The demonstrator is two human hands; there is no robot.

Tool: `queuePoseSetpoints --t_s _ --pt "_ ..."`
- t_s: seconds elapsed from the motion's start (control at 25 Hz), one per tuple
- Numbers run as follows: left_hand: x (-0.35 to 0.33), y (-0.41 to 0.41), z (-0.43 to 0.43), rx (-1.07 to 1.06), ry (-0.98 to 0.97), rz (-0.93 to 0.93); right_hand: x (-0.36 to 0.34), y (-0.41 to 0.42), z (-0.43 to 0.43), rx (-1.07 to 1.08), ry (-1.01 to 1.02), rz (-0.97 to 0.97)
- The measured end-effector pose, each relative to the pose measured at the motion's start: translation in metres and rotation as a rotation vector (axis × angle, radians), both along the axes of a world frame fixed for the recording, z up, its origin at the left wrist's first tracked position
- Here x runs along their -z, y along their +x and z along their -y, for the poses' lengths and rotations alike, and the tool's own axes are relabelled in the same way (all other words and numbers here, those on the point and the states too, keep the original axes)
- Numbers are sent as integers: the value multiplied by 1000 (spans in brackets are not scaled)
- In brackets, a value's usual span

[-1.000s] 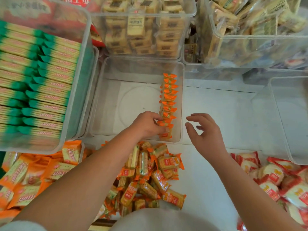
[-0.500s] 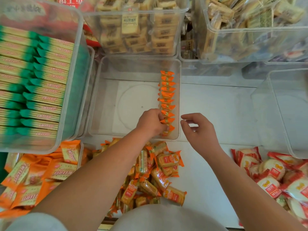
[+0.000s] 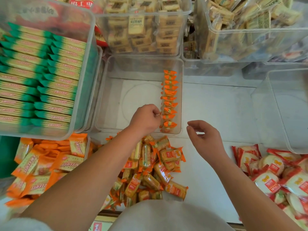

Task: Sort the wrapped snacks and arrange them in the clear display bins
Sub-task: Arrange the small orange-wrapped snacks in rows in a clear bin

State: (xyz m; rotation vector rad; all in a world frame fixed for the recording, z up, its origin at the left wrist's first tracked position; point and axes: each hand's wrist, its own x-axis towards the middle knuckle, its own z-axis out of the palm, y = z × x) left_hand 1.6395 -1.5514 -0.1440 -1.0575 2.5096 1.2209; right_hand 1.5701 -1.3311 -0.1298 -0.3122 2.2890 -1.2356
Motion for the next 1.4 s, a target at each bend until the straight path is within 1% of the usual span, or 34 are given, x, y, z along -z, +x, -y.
queuePoseSetpoints --t_s 0.08,0.16,0.24,0.32,0.36,0.44,0.48,0.6,0.68,0.76,0.84,0.92,1.12,1.2,1.28,1.32,1.4 --pt "-22 20 -11 -21 -19 -151 7 9 -8 -22 85 6" --pt "-38 49 -29 -78 -21 -285 20 23 -14 -107 205 5" --pt "-39 81 -49 -152 -9 -331 38 45 -17 -217 317 43" --pt "-27 114 -69 -192 26 -286 53 62 -16 -279 402 90" --pt "-20 131 -79 -189 52 -231 57 68 -15 -267 425 124" --pt "-11 165 -93 -148 66 -122 61 73 -12 -159 412 195" --pt "-7 177 -95 -146 38 -101 61 74 -10 -103 387 210" --pt "-4 193 -80 -256 -149 -143 60 74 -10 -20 300 234" --pt "-3 189 -59 -305 -294 -127 55 73 -8 47 214 348" --pt "6 185 -36 -281 -452 -24 47 70 -5 68 146 430" --pt "15 183 -23 -246 -513 114 41 68 -5 72 96 436" --pt "23 182 -16 -240 -483 161 34 66 -7 67 53 423" --pt "23 191 -15 -338 -322 -2 10 74 -15 64 -47 327" --pt "5 199 -19 -389 -312 -67 -4 80 -15 55 -80 283" --pt "-24 210 -30 -422 -253 -199 -18 88 -15 35 -96 241" --pt "-40 214 -36 -422 -202 -270 -27 92 -14 33 -108 218" --pt "-67 220 -53 -405 -44 -346 -45 100 -11 26 -147 197"
